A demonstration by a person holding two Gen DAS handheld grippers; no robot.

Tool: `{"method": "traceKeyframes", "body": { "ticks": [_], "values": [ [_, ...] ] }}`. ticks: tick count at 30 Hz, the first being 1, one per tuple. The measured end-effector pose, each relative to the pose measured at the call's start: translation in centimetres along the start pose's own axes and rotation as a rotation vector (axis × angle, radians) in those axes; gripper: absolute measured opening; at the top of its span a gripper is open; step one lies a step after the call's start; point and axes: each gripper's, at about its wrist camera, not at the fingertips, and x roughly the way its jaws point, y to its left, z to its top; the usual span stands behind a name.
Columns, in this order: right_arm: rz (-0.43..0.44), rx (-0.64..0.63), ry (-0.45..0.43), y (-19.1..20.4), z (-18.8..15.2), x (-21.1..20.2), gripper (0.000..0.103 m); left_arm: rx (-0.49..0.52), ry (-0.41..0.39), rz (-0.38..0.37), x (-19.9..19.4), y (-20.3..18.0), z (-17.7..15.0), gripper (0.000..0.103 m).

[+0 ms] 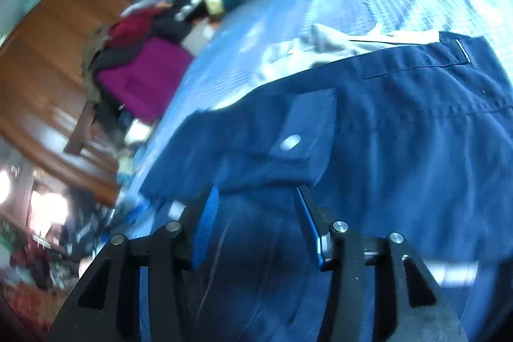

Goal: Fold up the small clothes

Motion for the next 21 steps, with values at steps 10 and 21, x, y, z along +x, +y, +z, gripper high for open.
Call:
{"method": "traceKeyframes", "body": {
  "ticks": [10, 21],
  "values": [
    [-0.05, 0.024, 0.092, -2.3, 4.0, 7.0, 0.052, -0.09, -0.039, 0.071, 0.2, 4.1, -0.9, 0.065],
    [0.036, -0.039, -0.142, 1.1, 7.7, -1.9, 0.01, -0.128, -0.1, 0.067, -0.4, 5.8, -1.2, 0.07]
  ]
}}
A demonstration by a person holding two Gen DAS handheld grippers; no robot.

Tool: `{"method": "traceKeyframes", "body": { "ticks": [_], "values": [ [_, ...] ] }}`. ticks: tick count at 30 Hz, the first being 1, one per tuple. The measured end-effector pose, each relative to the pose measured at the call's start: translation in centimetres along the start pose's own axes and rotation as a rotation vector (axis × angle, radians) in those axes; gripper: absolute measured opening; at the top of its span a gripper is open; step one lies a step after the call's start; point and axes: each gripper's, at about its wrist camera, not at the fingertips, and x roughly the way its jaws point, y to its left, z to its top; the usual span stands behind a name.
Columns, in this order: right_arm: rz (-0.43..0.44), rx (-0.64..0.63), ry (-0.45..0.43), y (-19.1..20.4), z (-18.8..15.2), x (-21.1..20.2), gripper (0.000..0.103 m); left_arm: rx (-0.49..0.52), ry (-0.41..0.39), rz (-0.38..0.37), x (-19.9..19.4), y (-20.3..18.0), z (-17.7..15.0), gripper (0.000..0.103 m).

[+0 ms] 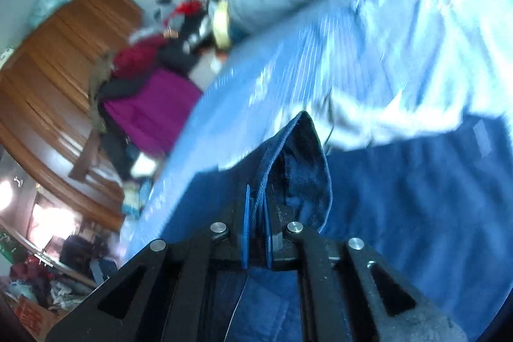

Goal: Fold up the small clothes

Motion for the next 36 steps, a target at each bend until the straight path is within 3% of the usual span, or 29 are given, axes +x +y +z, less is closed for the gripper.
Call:
{"method": "traceKeyframes", "body": {
  "ticks": [5, 13, 17, 20, 22, 23, 25, 31, 36],
  "values": [
    [-0.069, 0.009, -0.028, -2.9, 0.6, -4.2, 0.01, 0.019, 0.005, 0.032, 0.6, -0.2, -0.1, 0.071],
    [-0.208, 0.033, 0.043, -7.4, -2.3, -3.9, 0.009, 0.014, 0.01, 0.073, 0.1, -1.1, 0.6, 0.072],
    [-0.335, -0.045, 0.073, -8.1, -3.1, -3.9, 0.015, 0.155, -0.038, 0.102, -0.1, -4.3, 2.3, 0.072],
    [-0.401, -0.097, 0.009, -6.9, -2.8, -5.5, 0.016, 0.222, -0.042, 0.159, 1.7, -5.5, 4.2, 0.072],
    [-0.396, -0.136, -0.016, -5.4, -2.5, -5.7, 0.02, 0.211, -0.033, 0.155, 3.2, -5.3, 5.2, 0.071],
    [-0.409, -0.155, 0.005, -5.0, -2.3, -5.0, 0.028, 0.2, -0.031, 0.166, 3.9, -5.0, 5.5, 0.071],
    [-0.413, -0.153, 0.02, -5.2, -2.2, -4.2, 0.03, 0.174, -0.018, 0.165, 4.9, -4.6, 5.7, 0.071],
    [-0.448, -0.009, 0.096, -9.3, -3.7, -3.3, 0.036, 0.183, 0.01, 0.167, 5.8, -4.5, 5.5, 0.071],
    [-0.279, 0.095, 0.062, -10.1, -4.5, -3.5, 0.039, 0.173, 0.038, 0.191, 6.5, -3.6, 5.0, 0.071]
  ]
}}
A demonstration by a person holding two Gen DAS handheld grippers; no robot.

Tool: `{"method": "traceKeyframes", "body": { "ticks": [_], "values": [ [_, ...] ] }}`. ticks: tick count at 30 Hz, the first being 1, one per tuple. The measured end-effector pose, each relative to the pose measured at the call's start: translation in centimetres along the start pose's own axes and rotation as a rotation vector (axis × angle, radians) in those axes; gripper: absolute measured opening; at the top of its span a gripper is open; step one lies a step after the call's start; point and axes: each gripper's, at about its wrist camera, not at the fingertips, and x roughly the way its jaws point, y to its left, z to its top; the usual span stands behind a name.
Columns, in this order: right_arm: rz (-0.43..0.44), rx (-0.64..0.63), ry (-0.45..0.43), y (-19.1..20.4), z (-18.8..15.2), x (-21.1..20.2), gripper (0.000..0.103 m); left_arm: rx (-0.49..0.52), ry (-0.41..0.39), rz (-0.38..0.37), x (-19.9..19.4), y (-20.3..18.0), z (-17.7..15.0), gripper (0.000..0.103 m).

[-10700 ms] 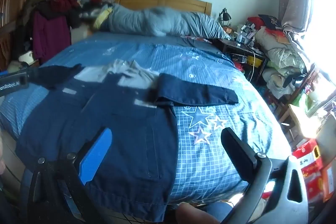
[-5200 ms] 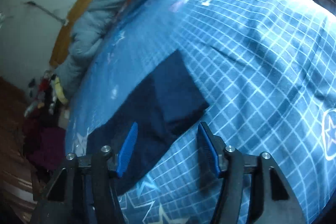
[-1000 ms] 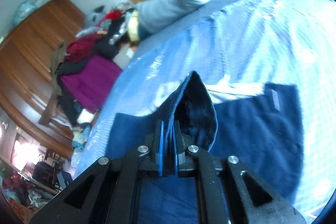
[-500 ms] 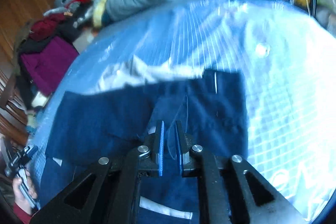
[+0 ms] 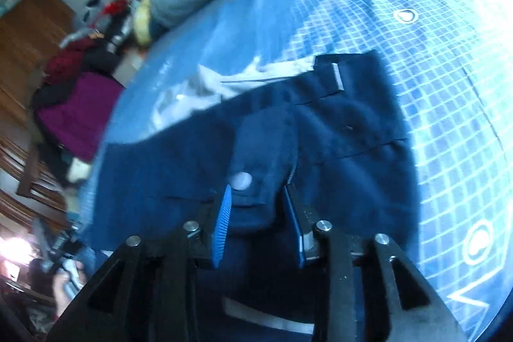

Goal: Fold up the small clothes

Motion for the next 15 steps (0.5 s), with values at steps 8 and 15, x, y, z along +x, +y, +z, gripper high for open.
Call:
{"method": "traceKeyframes", "body": {
  "ticks": [8, 15],
  "values": [
    [-0.034, -0.025, -0.06, 0.2, -0.2, -1.9, 0.004, 0.037, 0.022, 0.051, 0.9, -0.2, -0.6, 0.072],
    [-0.184, -0.119, -0.089, 1.1, -0.3, -3.3, 0.013, 0.03, -0.037, 0.037, -1.0, -1.7, 0.0, 0.073]
  ]
}}
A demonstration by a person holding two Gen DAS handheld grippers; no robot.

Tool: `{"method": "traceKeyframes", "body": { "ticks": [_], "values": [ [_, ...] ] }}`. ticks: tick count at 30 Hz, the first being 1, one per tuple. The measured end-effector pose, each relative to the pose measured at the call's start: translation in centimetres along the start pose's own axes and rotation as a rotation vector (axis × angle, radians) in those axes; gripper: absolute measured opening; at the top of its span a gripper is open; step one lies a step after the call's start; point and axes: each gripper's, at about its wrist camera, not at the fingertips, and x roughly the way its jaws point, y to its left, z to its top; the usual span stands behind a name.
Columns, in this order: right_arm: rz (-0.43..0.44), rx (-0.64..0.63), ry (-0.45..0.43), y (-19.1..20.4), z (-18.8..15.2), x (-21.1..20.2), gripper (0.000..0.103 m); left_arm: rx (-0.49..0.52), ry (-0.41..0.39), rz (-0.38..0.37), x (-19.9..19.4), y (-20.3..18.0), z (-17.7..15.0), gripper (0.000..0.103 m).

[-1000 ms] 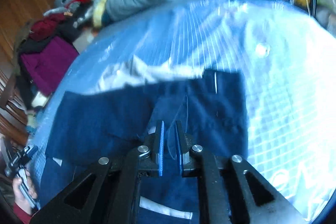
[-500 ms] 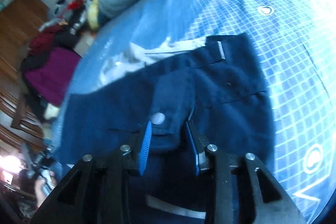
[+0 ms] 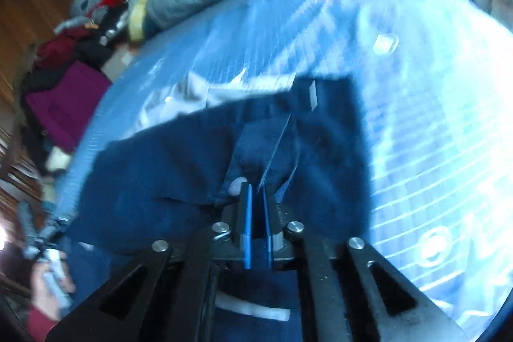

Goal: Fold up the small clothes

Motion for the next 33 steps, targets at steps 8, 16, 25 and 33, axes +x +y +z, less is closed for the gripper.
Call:
{"method": "traceKeyframes", "body": {
  "ticks": [8, 16, 25, 33],
  "values": [
    [0.086, -0.106, -0.009, 2.8, -0.5, 0.7, 0.015, 0.057, 0.08, 0.113, 3.4, 0.1, -0.2, 0.071],
    [0.032, -0.142, 0.018, 2.9, -1.8, 0.3, 0.019, 0.215, 0.022, 0.068, 1.0, -5.6, -1.6, 0.072],
    [0.137, -0.2, 0.091, 3.2, -3.2, 1.8, 0.007, 0.174, 0.127, 0.052, 2.0, -3.9, -2.1, 0.071],
    [-0.034, -0.215, 0.032, 3.5, -6.6, -7.1, 0.061, 0.246, 0.053, 0.197, -5.8, -5.7, -5.4, 0.079]
  ]
}}
